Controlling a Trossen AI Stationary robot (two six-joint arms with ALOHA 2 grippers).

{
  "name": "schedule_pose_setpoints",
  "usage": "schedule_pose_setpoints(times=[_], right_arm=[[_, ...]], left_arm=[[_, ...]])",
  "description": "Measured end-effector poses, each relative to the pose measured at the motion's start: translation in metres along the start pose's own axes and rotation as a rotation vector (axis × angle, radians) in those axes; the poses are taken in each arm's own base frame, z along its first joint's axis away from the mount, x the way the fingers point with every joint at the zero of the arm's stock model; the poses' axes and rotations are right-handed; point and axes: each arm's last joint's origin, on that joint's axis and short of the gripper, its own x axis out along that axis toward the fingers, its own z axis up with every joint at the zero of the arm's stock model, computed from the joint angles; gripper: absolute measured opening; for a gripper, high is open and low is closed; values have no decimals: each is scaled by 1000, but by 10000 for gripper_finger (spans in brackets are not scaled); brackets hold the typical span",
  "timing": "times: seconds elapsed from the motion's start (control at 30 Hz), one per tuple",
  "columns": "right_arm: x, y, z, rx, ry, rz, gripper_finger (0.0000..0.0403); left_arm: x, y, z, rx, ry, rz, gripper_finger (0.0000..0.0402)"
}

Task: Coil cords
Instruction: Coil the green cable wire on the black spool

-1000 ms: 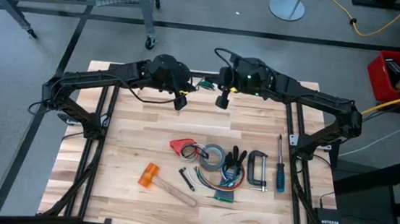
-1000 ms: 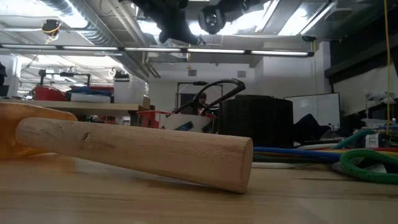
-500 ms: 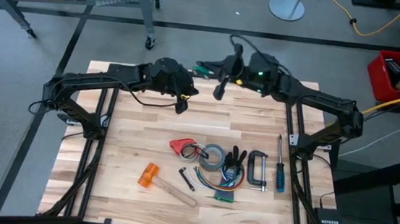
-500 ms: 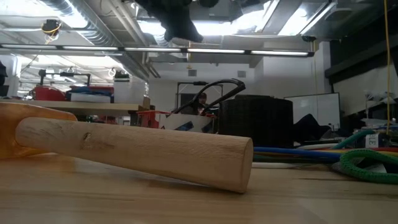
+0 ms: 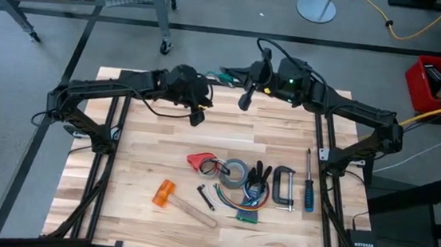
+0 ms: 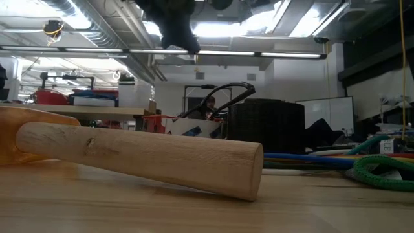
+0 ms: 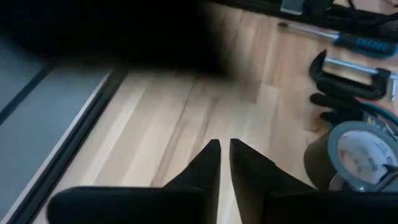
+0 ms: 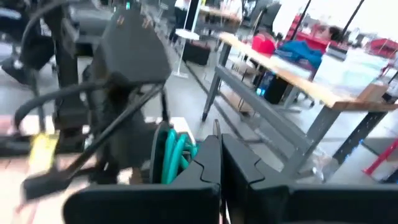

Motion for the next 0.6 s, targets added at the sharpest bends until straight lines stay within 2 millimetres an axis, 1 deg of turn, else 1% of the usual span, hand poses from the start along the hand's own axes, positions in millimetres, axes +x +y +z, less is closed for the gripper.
schedule_pose_setpoints(times=[0.1, 0.17, 0.33, 0.6], right_arm=[[-3, -1, -2, -6, 43, -43, 1], [-5, -2, -6, -15, 90, -68, 1], [-6, -1, -14, -30, 176, -61, 1], [-8, 1, -20, -44, 244, -42, 1]], left_arm=[[-6, 0, -3, -14, 25, 1, 11], [-12, -3, -3, -10, 24, -16, 3], [-30, -14, 0, 18, -18, -51, 6], [-60, -33, 6, 72, -136, -123, 2]])
